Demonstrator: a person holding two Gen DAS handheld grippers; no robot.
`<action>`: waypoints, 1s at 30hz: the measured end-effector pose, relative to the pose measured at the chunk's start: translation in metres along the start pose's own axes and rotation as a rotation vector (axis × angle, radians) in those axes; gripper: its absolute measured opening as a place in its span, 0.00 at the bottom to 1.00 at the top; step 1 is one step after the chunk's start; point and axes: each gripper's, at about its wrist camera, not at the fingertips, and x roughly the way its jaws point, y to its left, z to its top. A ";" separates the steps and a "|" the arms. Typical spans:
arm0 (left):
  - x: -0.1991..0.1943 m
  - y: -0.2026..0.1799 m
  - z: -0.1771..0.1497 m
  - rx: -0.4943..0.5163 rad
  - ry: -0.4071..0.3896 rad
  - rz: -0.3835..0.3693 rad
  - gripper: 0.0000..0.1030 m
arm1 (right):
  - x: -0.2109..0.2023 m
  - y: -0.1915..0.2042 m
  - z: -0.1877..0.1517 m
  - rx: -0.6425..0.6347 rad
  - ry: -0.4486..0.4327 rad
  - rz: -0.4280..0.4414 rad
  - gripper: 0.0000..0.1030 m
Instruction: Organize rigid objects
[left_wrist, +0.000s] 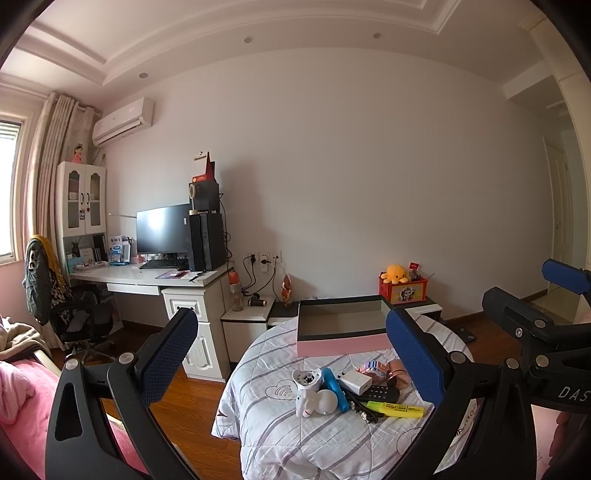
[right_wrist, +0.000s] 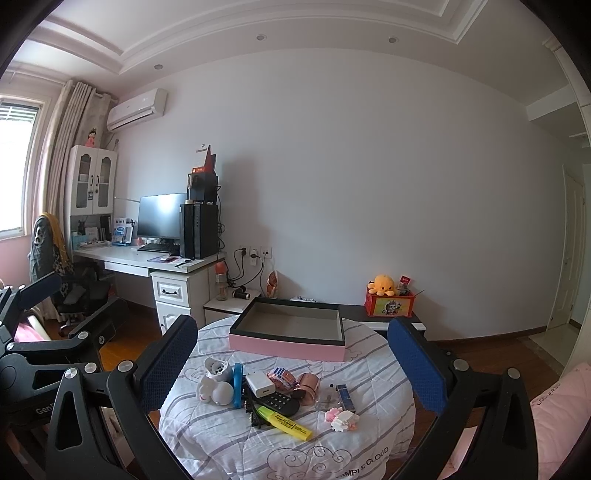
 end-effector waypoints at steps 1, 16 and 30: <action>0.000 0.000 0.000 0.000 0.000 0.000 1.00 | 0.001 0.000 0.000 0.001 0.001 0.001 1.00; -0.003 0.001 0.001 0.005 -0.002 0.008 1.00 | 0.000 0.005 -0.003 -0.001 0.001 -0.003 1.00; 0.000 -0.001 -0.002 0.007 0.016 0.006 1.00 | 0.006 0.002 -0.008 -0.011 0.013 0.001 1.00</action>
